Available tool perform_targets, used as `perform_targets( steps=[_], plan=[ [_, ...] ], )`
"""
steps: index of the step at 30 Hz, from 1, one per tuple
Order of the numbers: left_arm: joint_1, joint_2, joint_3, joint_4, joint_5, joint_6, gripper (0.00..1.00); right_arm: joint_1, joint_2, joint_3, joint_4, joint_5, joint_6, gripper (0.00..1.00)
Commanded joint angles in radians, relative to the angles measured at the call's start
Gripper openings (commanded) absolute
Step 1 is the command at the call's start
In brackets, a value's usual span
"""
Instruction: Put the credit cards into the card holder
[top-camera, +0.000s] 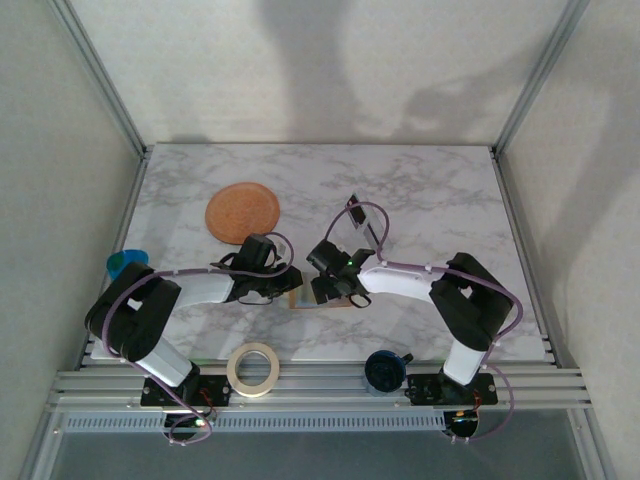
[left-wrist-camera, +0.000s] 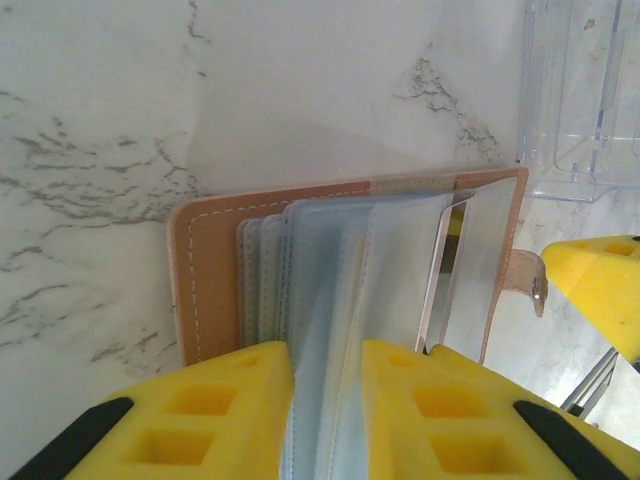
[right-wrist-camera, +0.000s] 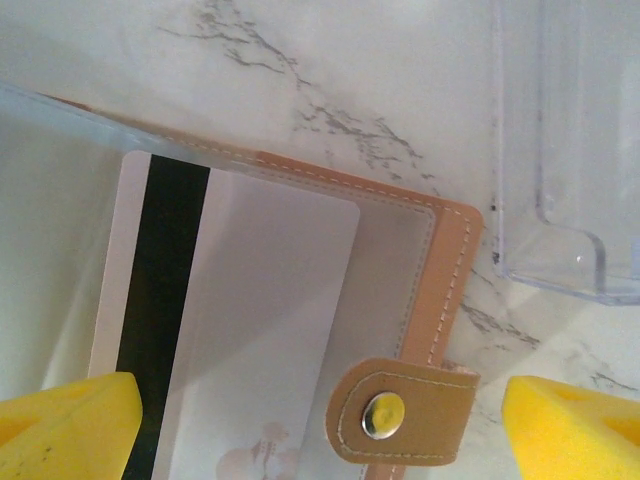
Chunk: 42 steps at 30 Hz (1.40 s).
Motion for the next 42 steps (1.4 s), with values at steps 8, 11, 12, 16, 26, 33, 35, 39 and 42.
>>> perform_targets(
  steps=[8, 11, 12, 16, 26, 33, 35, 39, 42],
  plan=[
    [0.007, 0.009, -0.029, -0.105, -0.037, 0.023, 0.25, 0.007, -0.117, -0.061, 0.065, -0.056, -0.016, 0.98],
    [0.007, 0.011, -0.024, -0.106, -0.033, 0.023, 0.25, 0.007, -0.095, -0.045, 0.099, -0.069, -0.018, 0.99],
    [0.007, 0.01, -0.025, -0.107, -0.036, 0.021, 0.25, 0.005, -0.077, -0.03, 0.098, -0.055, -0.019, 0.99],
    [0.007, 0.007, -0.024, -0.107, -0.038, 0.014, 0.25, -0.008, -0.019, 0.005, 0.086, -0.008, -0.007, 0.99],
    [0.007, 0.029, -0.018, -0.126, -0.041, 0.027, 0.23, -0.052, -0.037, -0.114, 0.122, -0.005, 0.009, 0.99],
    [0.007, 0.02, -0.01, -0.129, -0.033, 0.023, 0.23, -0.07, -0.069, -0.15, 0.139, -0.055, 0.01, 0.99],
    [0.007, 0.008, -0.014, -0.132, -0.038, 0.023, 0.23, -0.07, -0.076, -0.142, 0.145, -0.081, -0.004, 0.99],
    [0.007, -0.009, -0.01, -0.129, -0.03, 0.017, 0.23, -0.071, -0.106, -0.119, 0.103, -0.062, -0.007, 0.99],
    [0.007, -0.023, -0.005, -0.149, -0.044, 0.026, 0.25, -0.08, -0.151, -0.121, 0.106, -0.092, -0.016, 0.99]
  ],
)
